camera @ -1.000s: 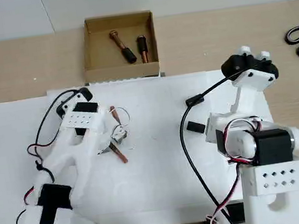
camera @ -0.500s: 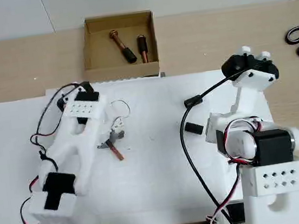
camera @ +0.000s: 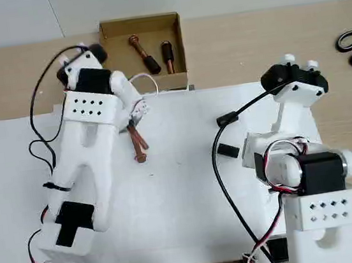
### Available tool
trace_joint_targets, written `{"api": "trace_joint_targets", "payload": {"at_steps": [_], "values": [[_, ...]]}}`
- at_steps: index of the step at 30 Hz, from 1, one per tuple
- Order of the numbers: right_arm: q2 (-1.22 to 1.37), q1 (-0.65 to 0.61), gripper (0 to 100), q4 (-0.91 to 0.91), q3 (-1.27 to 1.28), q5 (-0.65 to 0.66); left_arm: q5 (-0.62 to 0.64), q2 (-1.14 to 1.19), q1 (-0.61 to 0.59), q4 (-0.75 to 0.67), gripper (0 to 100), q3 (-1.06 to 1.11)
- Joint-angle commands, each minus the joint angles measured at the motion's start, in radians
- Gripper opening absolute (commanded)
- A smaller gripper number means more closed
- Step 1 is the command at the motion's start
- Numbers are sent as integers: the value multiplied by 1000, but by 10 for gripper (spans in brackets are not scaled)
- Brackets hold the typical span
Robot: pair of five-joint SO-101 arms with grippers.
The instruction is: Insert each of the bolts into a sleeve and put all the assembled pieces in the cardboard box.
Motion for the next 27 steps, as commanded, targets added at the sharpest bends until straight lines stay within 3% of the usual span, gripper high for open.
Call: {"api": "trace_joint_targets", "payload": {"at_steps": [1, 9, 19, 27], "values": [[-104, 1, 3, 13, -14, 69, -34, -163, 8, 21, 6, -58], [-312, 1, 3, 16, -6, 235, -158, -486, -2, 21, 6, -56], [-381, -113, 3, 13, 15, 238, -216, -761, -20, -3, 6, -42], [-536, -205, 3, -35, 181, 262, -299, -1028, -94, -31, 6, 245]]}}
